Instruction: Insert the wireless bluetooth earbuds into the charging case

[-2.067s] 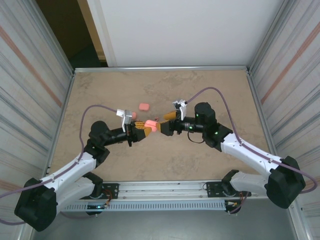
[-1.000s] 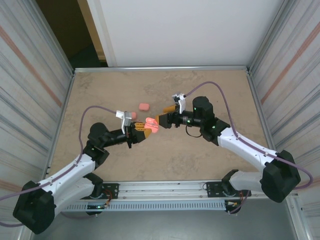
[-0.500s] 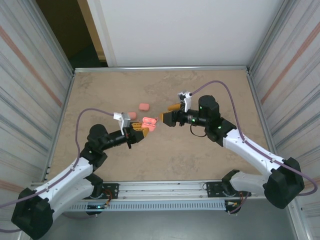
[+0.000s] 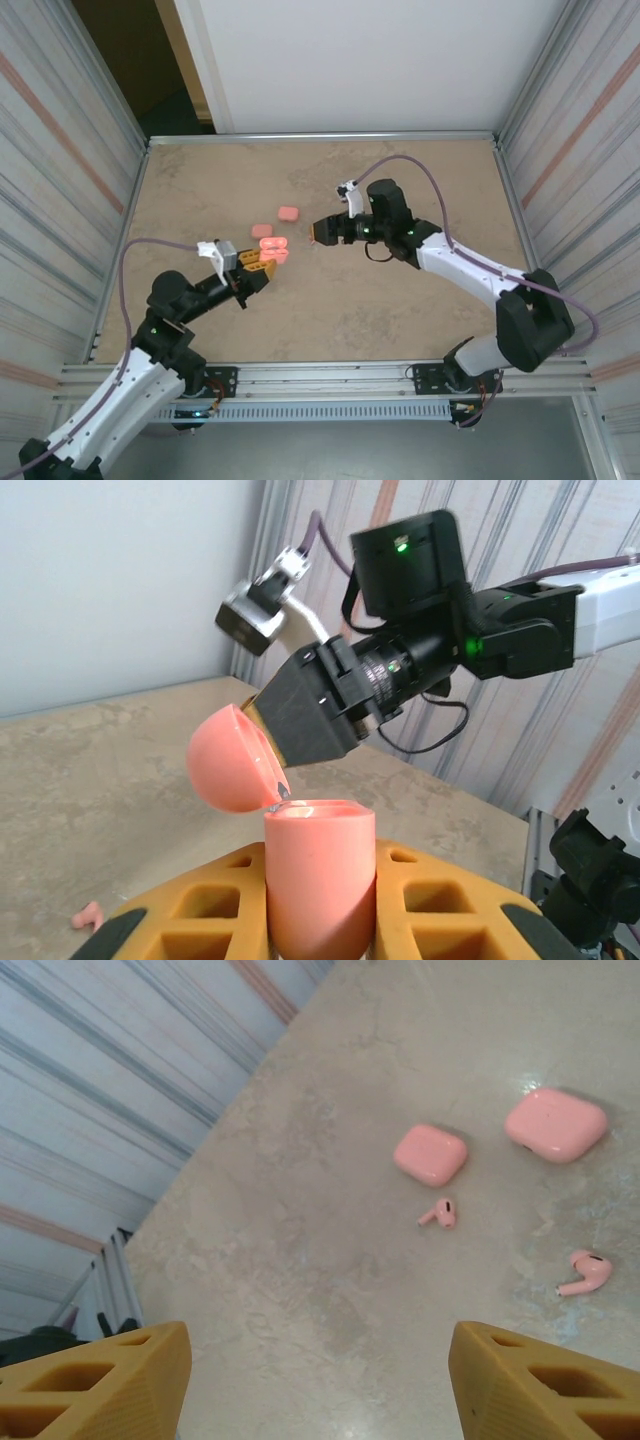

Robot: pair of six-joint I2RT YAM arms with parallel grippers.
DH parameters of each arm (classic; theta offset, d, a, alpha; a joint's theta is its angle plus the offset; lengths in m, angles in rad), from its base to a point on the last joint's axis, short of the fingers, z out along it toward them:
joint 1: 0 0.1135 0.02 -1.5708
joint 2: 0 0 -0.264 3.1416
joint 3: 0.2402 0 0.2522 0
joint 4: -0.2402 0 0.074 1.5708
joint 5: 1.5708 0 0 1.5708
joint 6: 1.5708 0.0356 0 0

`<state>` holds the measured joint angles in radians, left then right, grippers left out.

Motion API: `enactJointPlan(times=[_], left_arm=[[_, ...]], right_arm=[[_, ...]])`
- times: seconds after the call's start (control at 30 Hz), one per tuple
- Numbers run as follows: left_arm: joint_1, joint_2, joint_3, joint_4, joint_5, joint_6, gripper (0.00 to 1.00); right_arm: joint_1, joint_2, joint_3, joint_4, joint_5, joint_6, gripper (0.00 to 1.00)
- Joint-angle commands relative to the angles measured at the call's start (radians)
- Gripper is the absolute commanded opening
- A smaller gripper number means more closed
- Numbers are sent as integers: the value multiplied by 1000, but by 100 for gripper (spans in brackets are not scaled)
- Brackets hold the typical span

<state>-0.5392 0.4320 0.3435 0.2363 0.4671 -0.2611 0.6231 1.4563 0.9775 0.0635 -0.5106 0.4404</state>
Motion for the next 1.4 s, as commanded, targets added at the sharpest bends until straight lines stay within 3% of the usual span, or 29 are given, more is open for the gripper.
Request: enactJointPlan(times=[0.0,0.57,1.37], left_arm=[[-5,-45,2,-59,-42,32,0],[-6,-67,12,-84,-44,31,0],[-6,-30,20,-54,-14,12,0]], right_arm=[[26,72,64,-19,28,-20,67],[102,591,442,-130,136,-59,53],[147,845,714,-271,164,-105,50]])
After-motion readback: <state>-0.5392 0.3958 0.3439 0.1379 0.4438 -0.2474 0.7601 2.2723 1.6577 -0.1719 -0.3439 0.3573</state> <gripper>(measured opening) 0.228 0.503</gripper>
